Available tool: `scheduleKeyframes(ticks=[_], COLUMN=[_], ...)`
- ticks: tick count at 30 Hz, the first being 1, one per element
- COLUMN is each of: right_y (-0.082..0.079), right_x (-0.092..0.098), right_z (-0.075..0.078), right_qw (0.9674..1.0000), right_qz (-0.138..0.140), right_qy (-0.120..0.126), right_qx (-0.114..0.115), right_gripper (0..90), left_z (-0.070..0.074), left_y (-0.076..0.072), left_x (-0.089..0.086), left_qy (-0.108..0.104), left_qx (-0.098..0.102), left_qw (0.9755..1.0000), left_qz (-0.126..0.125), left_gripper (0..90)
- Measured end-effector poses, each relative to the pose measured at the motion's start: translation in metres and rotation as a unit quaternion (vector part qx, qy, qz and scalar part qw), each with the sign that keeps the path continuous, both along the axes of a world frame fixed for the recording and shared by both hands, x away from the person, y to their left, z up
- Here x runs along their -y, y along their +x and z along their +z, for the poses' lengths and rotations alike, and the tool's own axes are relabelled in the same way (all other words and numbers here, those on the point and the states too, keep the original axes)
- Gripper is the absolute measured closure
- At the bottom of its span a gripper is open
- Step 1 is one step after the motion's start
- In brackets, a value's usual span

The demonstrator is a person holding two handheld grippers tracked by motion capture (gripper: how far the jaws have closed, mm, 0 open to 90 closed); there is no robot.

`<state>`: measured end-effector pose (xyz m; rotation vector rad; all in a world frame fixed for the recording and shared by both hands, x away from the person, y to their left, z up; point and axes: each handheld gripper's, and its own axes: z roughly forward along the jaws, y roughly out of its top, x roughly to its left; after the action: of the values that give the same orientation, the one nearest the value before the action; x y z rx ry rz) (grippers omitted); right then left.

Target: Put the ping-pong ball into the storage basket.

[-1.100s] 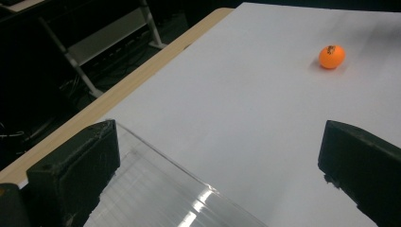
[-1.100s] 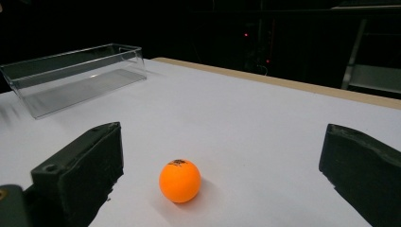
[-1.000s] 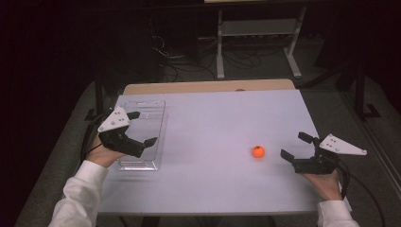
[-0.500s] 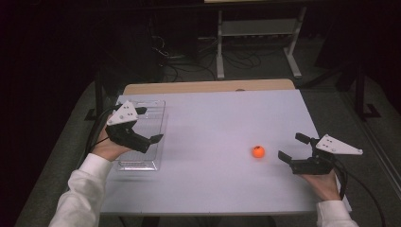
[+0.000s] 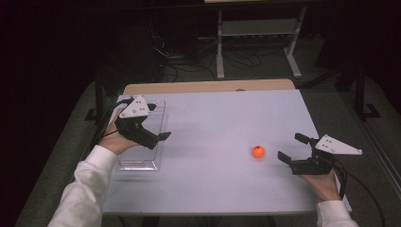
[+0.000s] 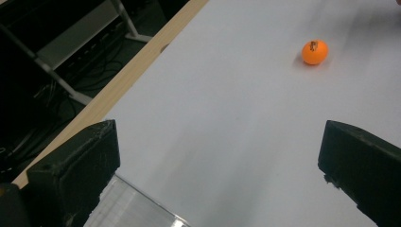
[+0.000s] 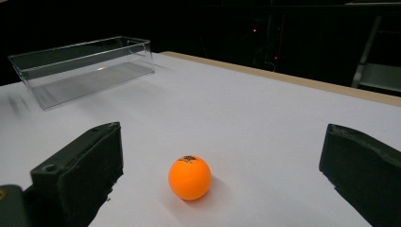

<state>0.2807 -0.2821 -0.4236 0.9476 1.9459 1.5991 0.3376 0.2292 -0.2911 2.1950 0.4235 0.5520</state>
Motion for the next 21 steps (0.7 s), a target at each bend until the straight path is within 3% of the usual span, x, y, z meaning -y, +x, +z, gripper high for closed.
scheduleKeyframes(ticks=[21], right_y=[0.000], right_x=[0.001], right_z=[0.000], right_qw=[1.0000], right_qz=[0.002], right_qy=[0.001], right_qx=[0.002], right_gripper=[0.0], left_z=[0.011], left_y=[0.015], left_x=[0.035], left_qy=[0.025], left_qx=[-0.002], left_qw=[0.9990], left_qz=[-0.036], left_gripper=[0.0])
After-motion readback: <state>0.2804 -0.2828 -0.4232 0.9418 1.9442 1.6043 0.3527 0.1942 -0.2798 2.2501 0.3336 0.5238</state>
